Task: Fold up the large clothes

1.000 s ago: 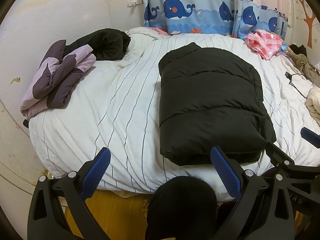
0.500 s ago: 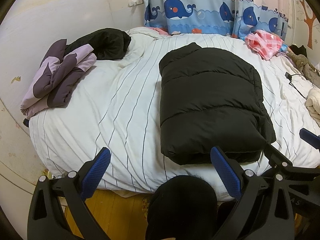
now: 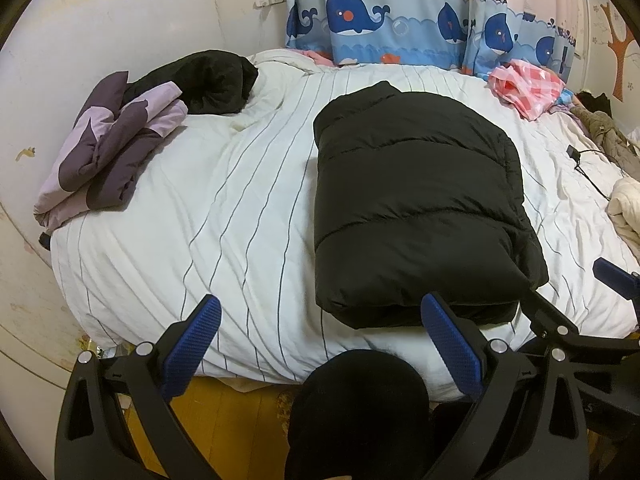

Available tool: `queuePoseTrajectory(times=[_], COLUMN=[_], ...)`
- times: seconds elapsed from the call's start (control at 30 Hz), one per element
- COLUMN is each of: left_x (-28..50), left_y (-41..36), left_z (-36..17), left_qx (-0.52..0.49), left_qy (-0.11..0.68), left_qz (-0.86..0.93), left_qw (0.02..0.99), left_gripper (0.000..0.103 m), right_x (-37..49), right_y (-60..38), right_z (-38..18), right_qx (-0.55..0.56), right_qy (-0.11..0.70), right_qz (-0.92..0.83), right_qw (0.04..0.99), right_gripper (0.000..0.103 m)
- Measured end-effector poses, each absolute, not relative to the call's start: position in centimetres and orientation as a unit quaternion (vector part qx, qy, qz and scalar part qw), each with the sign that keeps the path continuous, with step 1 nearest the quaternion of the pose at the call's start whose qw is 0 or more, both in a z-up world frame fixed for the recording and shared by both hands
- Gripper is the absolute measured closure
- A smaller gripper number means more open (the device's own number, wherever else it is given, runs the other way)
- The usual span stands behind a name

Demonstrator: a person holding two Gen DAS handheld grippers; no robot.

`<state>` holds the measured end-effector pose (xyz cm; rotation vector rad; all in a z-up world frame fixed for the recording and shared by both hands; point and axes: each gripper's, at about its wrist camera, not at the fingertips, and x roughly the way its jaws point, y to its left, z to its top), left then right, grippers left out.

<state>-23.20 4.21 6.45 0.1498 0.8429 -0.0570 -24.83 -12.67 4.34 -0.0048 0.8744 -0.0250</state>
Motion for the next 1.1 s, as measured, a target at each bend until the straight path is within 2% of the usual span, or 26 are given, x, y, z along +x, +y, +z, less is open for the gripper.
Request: queuePoseTrajectory(times=[0.8,0.97,1.1], left_x=[-22.7,-21.8,-22.4], left_y=[4.4,5.9,6.2], left_z=[5.8,5.5,5.6], left_qx=[0.062,-0.019,0.014], left_qy=[0.416,0.43,0.405], left_qz=[-0.035,-0.09,-0.039], left_qw=[0.906,0.898,0.913], left_gripper=[0.007,0.008,0.009], right_x=[-24.1,-24.1,-24.1], right_y=[-13.3,-13.4,-13.6], right_z=[3.3,3.1,3.1], right_qx=[-0.004,-0.005,0.0], right_qy=[0.43,0.428,0.427], right_qz=[-0.008,-0.003,-0.007], right_qw=[0.903,0.904,0.904], right_gripper=[0.006,0.006,0.006])
